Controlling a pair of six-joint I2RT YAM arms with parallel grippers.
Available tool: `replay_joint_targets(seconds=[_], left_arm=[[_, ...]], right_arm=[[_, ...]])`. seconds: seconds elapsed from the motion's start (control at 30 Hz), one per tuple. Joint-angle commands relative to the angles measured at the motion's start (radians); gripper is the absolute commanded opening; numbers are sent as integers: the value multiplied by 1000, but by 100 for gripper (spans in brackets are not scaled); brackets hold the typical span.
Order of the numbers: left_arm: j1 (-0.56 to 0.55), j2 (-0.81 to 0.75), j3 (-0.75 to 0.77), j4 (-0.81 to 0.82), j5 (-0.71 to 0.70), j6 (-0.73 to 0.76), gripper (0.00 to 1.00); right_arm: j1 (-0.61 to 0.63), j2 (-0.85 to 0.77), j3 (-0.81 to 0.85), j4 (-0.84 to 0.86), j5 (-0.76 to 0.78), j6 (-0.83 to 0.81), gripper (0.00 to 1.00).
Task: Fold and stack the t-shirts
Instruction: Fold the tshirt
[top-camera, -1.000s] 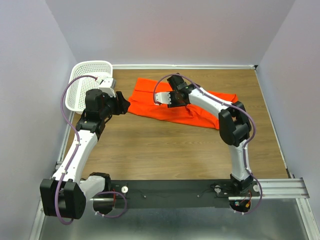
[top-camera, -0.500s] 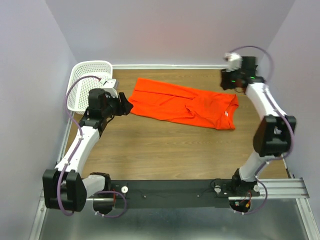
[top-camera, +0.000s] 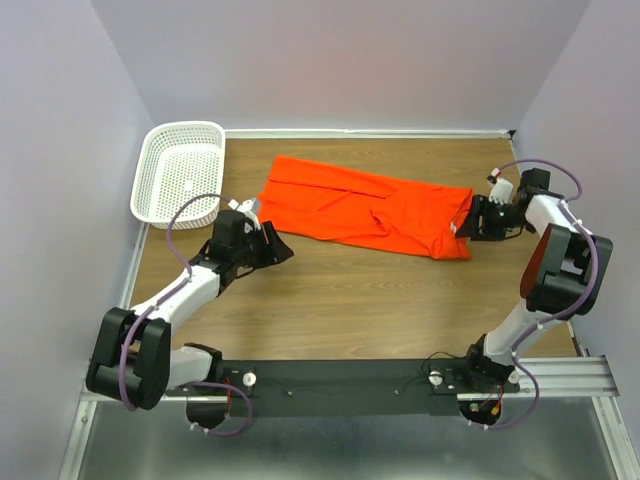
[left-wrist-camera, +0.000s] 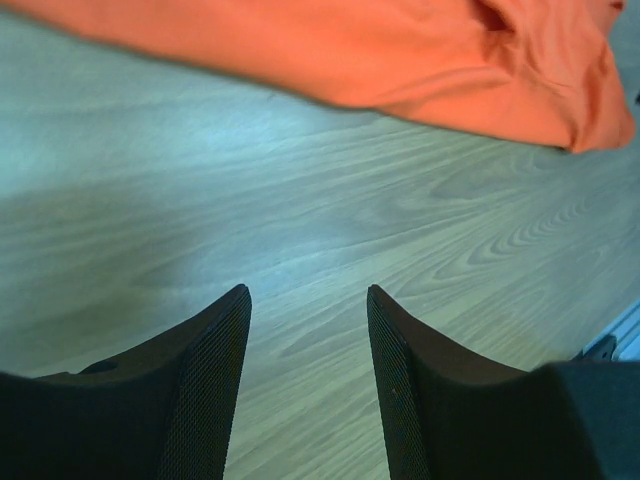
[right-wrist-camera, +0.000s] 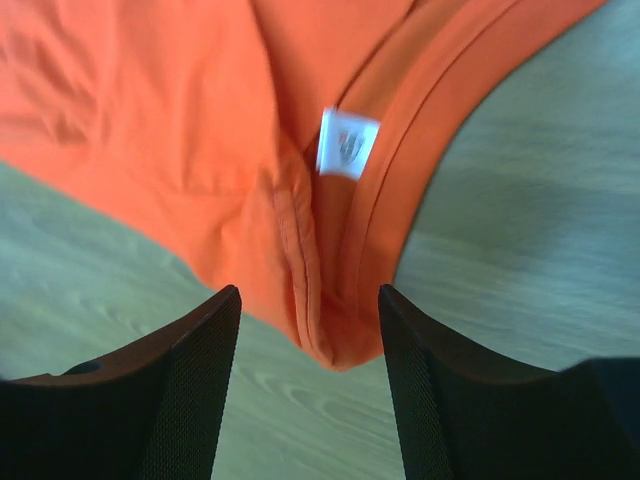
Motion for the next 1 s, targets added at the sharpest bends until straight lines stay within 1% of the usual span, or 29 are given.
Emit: replay_joint_targets(seconds=[0.0,0.17,0.3,0.37,0.43,0.53,0.6,0.73,0.83,0.9,0.97], left_arm=[[1,-16,-71,157,-83,-166,58],[1,44,-41,180,-150,-187,58],[1,99,-16,200,-230,-203,58],[4,144,4,197,-262,-222,58],[4,200,34,188,-325,-246,57],[11,285,80,198,-359,-263,56],[17,326,108,195,-406,-269,56],[34,420,169,200,-440,-286,55],[34,446,201,200,-465,-308,54],[34,461,226,162,-471,-318,53],[34,498,278,116,-474,-326,49]], right_arm=[[-1,23,-8,-163,-60,-173,64],[-1,26,-37,-172,-7,-227,61],[-3,14,-51,-172,-13,-246,61],[-6,11,-52,-174,-10,-252,61],[-12,8,-51,-174,-11,-258,61],[-24,6,-52,-177,-20,-272,61],[-32,1,-60,-183,-36,-285,61],[-49,0,-68,-203,-56,-328,61],[-53,3,-75,-210,-68,-345,61],[-56,1,-72,-215,-74,-348,61],[-60,-3,-69,-221,-82,-351,61]])
